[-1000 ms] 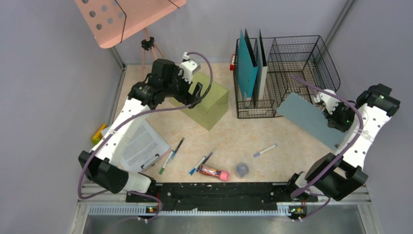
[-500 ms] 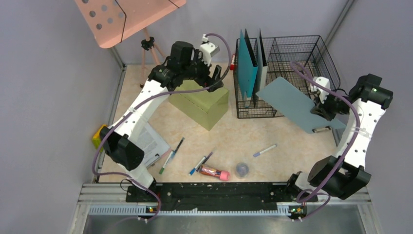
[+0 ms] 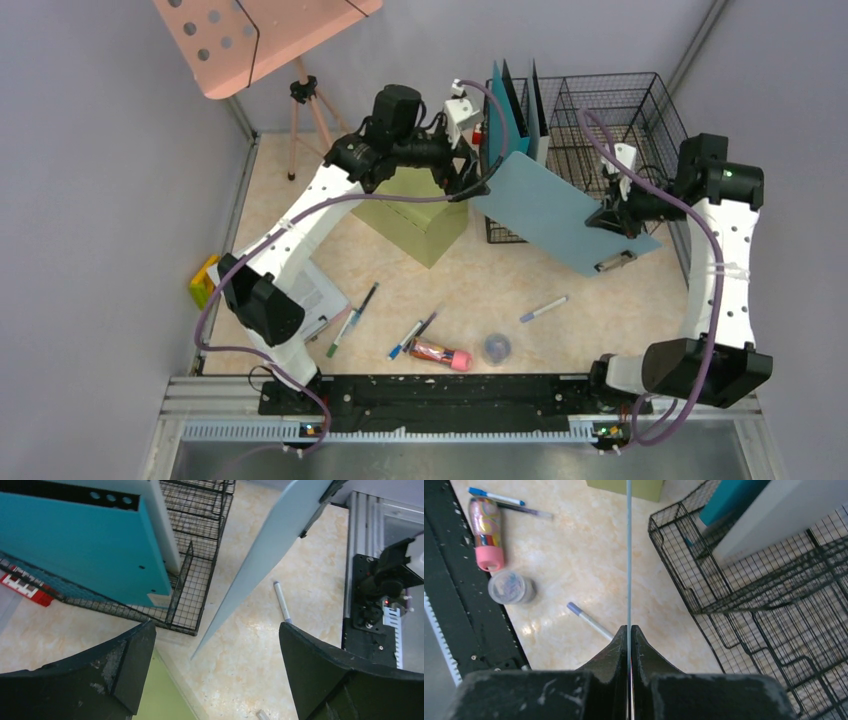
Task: Organize the desk
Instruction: Move the storage box to the center of the board.
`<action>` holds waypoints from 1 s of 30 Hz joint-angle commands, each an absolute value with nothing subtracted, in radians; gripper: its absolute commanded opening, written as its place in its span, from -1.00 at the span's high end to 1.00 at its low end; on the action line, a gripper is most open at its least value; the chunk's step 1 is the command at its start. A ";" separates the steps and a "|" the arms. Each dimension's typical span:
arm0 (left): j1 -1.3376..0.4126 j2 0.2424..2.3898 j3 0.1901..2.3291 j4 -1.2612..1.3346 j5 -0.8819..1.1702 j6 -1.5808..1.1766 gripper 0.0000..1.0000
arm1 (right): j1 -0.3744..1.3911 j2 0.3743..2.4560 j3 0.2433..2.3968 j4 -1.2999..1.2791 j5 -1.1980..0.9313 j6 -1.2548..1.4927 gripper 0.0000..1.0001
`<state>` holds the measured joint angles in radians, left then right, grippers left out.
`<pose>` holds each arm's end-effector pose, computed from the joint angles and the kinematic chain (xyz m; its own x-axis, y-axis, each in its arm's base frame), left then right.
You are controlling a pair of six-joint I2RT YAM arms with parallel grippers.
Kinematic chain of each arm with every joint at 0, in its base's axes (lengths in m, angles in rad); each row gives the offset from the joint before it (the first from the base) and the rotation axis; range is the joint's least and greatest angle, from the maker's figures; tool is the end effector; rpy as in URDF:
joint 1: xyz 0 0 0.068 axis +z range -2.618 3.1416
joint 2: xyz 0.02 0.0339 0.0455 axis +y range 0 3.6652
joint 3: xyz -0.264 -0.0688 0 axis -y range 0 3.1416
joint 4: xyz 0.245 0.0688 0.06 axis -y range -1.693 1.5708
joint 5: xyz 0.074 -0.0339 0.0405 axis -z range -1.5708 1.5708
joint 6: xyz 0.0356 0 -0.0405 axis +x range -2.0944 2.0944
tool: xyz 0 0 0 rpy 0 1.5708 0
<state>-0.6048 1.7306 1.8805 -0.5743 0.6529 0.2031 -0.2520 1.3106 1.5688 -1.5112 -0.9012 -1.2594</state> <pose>0.3073 -0.2387 0.4279 -0.1488 0.2976 -0.9430 0.9567 0.2845 -0.0612 0.2042 -0.0238 0.3979 -0.2033 -0.5577 -0.8047 -0.9010 0.4283 -0.0692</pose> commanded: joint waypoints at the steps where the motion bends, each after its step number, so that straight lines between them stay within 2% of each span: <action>1: -0.614 1.717 1.890 -0.536 0.812 0.274 -0.98 | -0.201 1.295 1.630 -1.508 -1.028 -1.179 1.00; 7: -0.637 1.750 1.864 -0.525 0.906 0.267 -0.95 | -0.181 1.300 1.633 -1.507 -1.082 -1.135 1.00; 12: -0.646 1.790 1.844 -0.484 1.040 0.161 -0.67 | -0.181 1.294 1.628 -1.507 -1.108 -1.112 1.00; 14: -0.646 1.800 1.834 -0.451 1.086 0.108 -0.42 | -0.181 1.293 1.625 -1.506 -1.111 -1.111 1.00; 18: -0.647 1.792 1.790 -0.375 1.146 0.028 -0.07 | -0.180 1.292 1.611 -1.506 -1.117 -1.105 1.00; 20: -0.647 1.788 1.777 -0.358 1.163 0.003 0.29 | -0.181 1.293 1.608 -1.504 -1.125 -1.101 1.00; 22: -0.647 1.780 1.779 -0.373 1.169 0.003 0.86 | -0.181 1.299 1.610 -1.500 -1.124 -1.088 1.00; 23: -0.646 1.771 1.775 -0.382 1.161 0.003 1.00 | -0.180 1.301 1.611 -1.498 -1.122 -1.082 1.00; 28: -0.642 1.694 1.701 -0.320 1.114 -0.082 1.00 | -0.181 1.310 1.606 -1.431 -1.117 -0.974 0.99; 30: -0.635 1.663 1.681 -0.293 1.087 -0.122 1.00 | -0.181 1.306 1.608 -1.383 -1.111 -0.885 0.51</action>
<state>-0.6369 1.7691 1.7164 -0.3794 1.0946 -0.0017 -0.1848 1.3128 1.5852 -1.5219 -1.0481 -1.0191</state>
